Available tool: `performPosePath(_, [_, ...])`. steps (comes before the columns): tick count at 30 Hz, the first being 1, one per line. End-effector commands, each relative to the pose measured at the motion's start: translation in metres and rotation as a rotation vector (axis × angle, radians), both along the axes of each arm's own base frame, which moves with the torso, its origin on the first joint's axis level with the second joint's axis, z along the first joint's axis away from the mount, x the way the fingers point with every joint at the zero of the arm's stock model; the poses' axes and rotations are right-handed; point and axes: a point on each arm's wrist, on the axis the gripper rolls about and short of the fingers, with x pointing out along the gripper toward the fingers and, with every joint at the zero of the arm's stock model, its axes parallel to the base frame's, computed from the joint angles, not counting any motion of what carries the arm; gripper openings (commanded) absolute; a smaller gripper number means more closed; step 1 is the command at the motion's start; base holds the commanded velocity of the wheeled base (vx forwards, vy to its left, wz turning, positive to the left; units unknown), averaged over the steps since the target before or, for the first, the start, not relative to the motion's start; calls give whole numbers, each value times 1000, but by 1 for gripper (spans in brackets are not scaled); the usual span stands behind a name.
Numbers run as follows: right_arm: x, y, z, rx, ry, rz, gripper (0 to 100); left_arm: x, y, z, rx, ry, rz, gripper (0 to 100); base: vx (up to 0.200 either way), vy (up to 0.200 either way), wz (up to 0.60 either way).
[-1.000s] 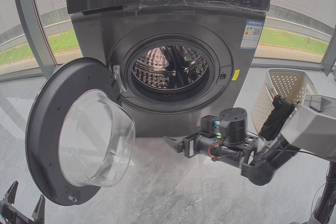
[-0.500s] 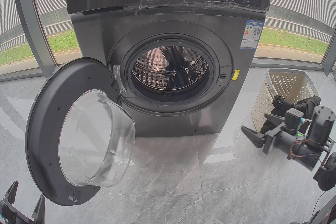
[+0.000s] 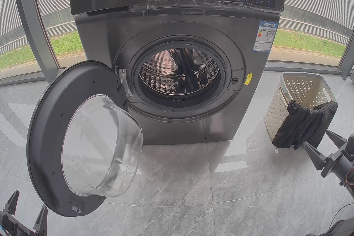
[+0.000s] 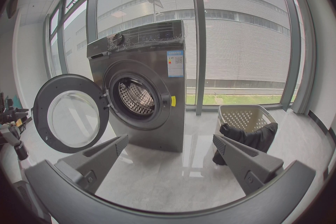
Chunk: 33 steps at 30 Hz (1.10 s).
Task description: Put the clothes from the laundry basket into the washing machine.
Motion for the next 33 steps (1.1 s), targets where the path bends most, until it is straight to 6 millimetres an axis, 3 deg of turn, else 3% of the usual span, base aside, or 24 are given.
performPosePath(1, [-62,-16,-8,-20,-49,-72,100,0,0,-5,1,1,0,100,0,0,0])
performPosePath(2, [-88,-20,-20,-21,-68,-91,100,0,0,-5,1,1,0,100,0,0,0])
performPosePath(8, [-118,-23,-37,-17,-116,-130,100,0,0,-5,-2,1,0,100,0,0,0])
performPosePath(17, [-131,-23,-57,-17,-121,-161,100,0,0,-5,-3,1,0,100,0,0,0])
performPosePath(18, [-133,-22,-69,-7,-41,-200,100,0,0,-5,-5,1,-2,100,0,0,0])
performPosePath(22, [-133,-23,-68,21,-51,-220,100,0,0,-5,-3,1,0,100,0,0,0])
performPosePath(33, [-133,-23,-67,18,-53,-223,100,0,0,-5,-3,1,2,100,0,-200,0])
